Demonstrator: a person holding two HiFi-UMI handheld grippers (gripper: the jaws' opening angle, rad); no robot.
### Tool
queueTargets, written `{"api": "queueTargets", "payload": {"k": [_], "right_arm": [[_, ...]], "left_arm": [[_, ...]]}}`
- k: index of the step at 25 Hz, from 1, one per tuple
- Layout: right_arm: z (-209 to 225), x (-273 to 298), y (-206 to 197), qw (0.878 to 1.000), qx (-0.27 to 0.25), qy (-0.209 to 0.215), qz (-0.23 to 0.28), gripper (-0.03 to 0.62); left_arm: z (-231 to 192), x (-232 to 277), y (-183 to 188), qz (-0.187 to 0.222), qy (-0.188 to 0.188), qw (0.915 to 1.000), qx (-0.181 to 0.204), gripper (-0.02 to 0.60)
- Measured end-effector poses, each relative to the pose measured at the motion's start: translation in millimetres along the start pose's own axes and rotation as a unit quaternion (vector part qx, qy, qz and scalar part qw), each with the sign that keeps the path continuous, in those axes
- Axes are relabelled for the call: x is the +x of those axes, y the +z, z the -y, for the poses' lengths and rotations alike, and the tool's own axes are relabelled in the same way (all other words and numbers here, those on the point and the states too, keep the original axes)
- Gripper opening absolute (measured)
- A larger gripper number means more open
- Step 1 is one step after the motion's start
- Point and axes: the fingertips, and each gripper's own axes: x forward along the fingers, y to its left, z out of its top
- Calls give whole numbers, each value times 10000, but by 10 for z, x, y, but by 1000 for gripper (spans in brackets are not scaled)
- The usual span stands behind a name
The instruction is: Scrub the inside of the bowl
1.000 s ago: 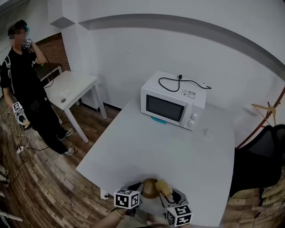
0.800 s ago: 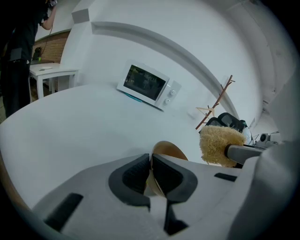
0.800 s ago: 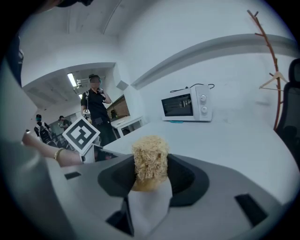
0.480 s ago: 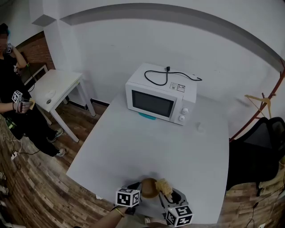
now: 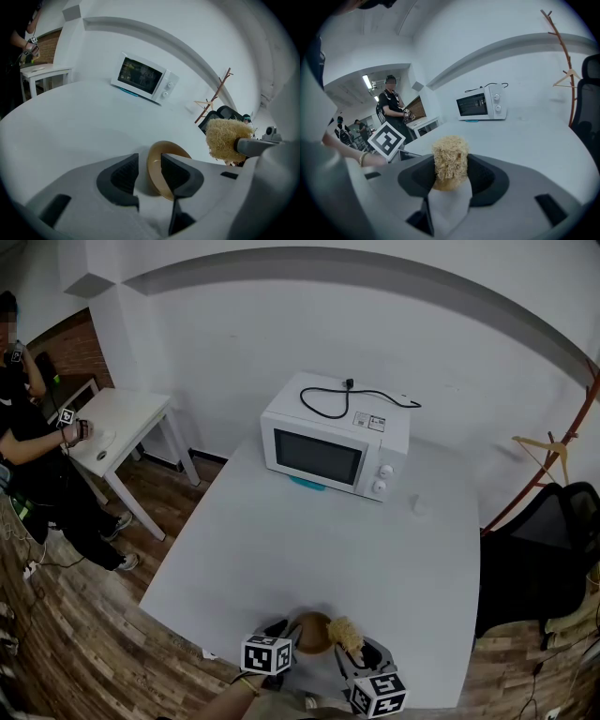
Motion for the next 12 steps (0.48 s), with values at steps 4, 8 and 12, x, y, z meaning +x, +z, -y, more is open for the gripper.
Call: {"api": "queueTargets", "payload": {"k": [4,8,12], "right_arm": [[-39,-83,-3,10000,-41,24,68,186],[-100,-217,-16,9998,-105,70,149,186],[-194,-356,-27,9993,-226,141,244,186]], "left_arm": [[15,-139,70,258,82,9996,64,158],[90,-366,128,569,153,9982,128,158],[249,-615,155,872,123,9960,159,136]]}}
